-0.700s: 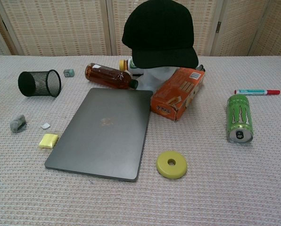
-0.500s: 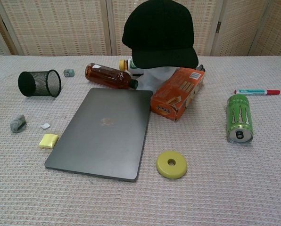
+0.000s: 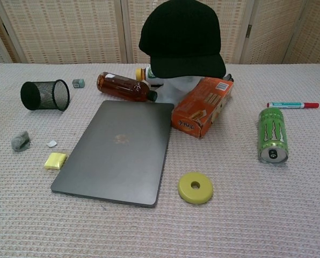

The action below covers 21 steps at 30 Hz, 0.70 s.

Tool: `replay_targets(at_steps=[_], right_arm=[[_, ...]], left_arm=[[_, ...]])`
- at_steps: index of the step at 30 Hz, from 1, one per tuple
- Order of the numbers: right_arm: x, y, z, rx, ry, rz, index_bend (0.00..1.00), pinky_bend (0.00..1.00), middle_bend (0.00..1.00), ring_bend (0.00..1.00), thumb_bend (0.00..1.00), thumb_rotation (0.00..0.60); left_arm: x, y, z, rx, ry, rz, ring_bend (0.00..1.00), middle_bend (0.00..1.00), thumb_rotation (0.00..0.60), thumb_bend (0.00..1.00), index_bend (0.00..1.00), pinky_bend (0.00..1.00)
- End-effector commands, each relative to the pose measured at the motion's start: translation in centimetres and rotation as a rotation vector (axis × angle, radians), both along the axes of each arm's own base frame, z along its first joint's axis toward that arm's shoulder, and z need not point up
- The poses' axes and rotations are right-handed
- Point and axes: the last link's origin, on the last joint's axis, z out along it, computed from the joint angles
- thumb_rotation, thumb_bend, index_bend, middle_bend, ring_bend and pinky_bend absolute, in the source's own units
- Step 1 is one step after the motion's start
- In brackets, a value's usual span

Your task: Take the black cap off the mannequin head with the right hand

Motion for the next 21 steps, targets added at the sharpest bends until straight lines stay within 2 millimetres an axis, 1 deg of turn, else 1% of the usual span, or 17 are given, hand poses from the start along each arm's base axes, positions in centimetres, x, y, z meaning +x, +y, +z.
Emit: replay_targets(at_steps=[1, 4, 8, 11, 14, 17, 19, 20, 21], right_arm=[[0.7, -0.7, -0.4, 0.001, -0.014, 0.047, 0.12, 0.31, 0.30, 0.28, 0.13, 0.600], [1.3, -1.8, -1.1, 0.015, -0.014, 0.085, 0.14, 0.33, 0.33, 0.31, 0.13, 0.600], [2.7, -4.0, -2.4, 0.052, -0.016, 0.139, 0.15, 0.37, 0.36, 0.35, 0.13, 0.600], [3.9, -5.8, -3.4, 0.067, -0.011, 0.186, 0.16, 0.39, 0.41, 0.40, 0.13, 0.600], [5.3, -7.9, -4.6, 0.065, 0.003, 0.246, 0.20, 0.44, 0.48, 0.48, 0.13, 0.600], [6.9, -10.0, -6.1, 0.042, 0.012, 0.311, 0.26, 0.59, 0.57, 0.60, 0.11, 0.600], [7.8, -11.5, -7.3, 0.038, 0.008, 0.346, 0.29, 0.69, 0.64, 0.69, 0.08, 0.600], [8.2, -12.0, -7.8, 0.041, 0.004, 0.356, 0.30, 0.70, 0.66, 0.71, 0.07, 0.600], [8.7, -12.7, -8.6, 0.045, 0.001, 0.371, 0.31, 0.77, 0.70, 0.76, 0.04, 0.600]], left_arm=[[0.0, 0.0, 0.0, 0.000, -0.006, 0.001, 0.15, 0.25, 0.600, 0.14, 0.18, 0.15], [0.0, 0.0, 0.1, 0.002, -0.011, -0.001, 0.15, 0.25, 0.600, 0.14, 0.18, 0.15], [0.2, 0.2, -0.1, -0.007, -0.018, -0.008, 0.15, 0.25, 0.600, 0.14, 0.18, 0.15], [0.3, 0.3, -0.2, -0.010, -0.019, -0.017, 0.15, 0.25, 0.600, 0.14, 0.18, 0.15], [0.4, 0.3, -0.1, -0.009, -0.021, -0.020, 0.15, 0.25, 0.600, 0.14, 0.18, 0.15], [0.5, 0.3, -0.1, -0.010, -0.025, -0.017, 0.15, 0.25, 0.600, 0.14, 0.18, 0.15], [0.5, 0.2, 0.0, -0.011, -0.026, -0.018, 0.15, 0.25, 0.600, 0.14, 0.18, 0.15], [0.6, 0.2, 0.0, -0.011, -0.026, -0.019, 0.15, 0.25, 0.600, 0.14, 0.18, 0.15], [0.6, 0.1, 0.1, -0.009, -0.026, -0.019, 0.15, 0.25, 0.600, 0.14, 0.18, 0.15]])
